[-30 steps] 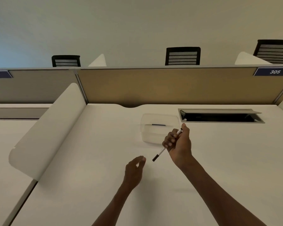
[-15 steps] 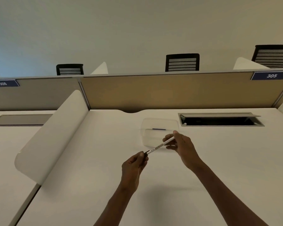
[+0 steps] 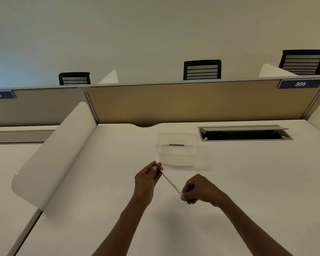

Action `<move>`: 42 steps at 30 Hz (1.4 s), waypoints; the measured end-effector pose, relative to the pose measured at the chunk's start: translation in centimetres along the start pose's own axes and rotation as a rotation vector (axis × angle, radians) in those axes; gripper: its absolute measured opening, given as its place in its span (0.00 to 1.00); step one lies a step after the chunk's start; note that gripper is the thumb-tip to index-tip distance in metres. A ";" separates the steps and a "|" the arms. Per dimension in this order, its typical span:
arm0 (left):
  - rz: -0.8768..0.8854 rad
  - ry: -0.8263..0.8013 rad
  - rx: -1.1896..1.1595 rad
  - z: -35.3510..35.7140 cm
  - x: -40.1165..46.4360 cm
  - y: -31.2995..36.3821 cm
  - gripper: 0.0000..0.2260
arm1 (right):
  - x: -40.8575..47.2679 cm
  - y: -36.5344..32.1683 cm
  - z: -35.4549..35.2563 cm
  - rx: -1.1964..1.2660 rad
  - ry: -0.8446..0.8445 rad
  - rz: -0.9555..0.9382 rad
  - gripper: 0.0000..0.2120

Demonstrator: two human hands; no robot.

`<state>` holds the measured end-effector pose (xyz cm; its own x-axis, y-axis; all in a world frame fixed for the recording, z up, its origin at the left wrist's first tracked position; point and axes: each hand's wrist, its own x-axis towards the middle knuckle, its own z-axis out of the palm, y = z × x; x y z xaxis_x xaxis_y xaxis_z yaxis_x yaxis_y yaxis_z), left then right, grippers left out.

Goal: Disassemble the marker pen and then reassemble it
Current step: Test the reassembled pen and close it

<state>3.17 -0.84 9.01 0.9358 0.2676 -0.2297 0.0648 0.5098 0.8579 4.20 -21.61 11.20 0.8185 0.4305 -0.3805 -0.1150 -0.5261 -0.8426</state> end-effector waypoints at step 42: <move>0.262 -0.501 1.546 -4.8 -1.1 -9.7 0.25 | 4.3 6.4 8.6 -0.339 0.459 0.141 0.14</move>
<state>-0.14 -2.13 -1.33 0.9683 -0.2221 -0.1147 -0.1283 -0.8354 0.5344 2.16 -16.75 0.90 0.9771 0.0177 -0.2120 -0.1154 -0.7931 -0.5980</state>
